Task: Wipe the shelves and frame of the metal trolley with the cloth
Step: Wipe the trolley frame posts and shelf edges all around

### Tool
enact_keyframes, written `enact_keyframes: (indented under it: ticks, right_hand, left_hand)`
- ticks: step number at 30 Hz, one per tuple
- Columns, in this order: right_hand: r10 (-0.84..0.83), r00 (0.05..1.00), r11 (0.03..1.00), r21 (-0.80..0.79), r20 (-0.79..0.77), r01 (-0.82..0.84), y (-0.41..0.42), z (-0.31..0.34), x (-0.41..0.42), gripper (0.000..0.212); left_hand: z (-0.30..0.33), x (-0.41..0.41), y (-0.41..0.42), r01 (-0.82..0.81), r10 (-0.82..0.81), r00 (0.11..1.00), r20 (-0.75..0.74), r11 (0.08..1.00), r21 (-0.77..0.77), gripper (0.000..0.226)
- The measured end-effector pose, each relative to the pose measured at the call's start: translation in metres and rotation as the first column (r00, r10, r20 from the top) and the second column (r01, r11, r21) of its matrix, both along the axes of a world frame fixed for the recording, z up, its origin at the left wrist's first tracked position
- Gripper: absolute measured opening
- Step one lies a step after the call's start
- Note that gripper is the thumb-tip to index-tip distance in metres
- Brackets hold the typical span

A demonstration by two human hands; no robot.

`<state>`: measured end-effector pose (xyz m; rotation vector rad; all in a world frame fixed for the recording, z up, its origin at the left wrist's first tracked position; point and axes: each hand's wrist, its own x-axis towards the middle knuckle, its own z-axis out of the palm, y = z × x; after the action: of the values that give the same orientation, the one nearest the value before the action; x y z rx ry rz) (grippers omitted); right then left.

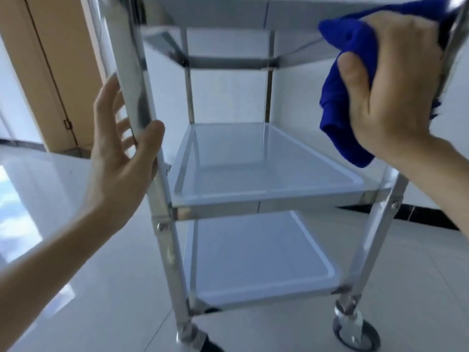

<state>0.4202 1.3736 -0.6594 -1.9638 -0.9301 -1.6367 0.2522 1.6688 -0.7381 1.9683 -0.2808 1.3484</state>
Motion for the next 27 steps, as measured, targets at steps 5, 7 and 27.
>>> enact_keyframes:
  ticks: [5, 7, 27]
  right_hand:
    - [0.097, 0.939, 0.993, -0.031, -0.329, -0.114, 0.035, -0.083, -0.014, 0.041]
    - [-0.036, 0.898, 0.968, -0.238, -0.438, -0.078, 0.051, -0.115, -0.019, 0.051]
    - [0.225, 0.934, 0.791, -0.507, -0.277, -0.341, 0.081, -0.250, -0.062, 0.034]
  left_hand:
    - [-0.051, -0.004, -0.015, -0.115, 0.099, 0.982, -0.158, 0.989, -0.095, 0.072]
    - [-0.065, -0.003, -0.019, -0.142, 0.121, 0.977, -0.177, 0.984, -0.107, 0.070]
    - [-0.173, -0.043, -0.011, -0.159, 0.067, 0.877, -0.476, 0.975, -0.156, 0.063]
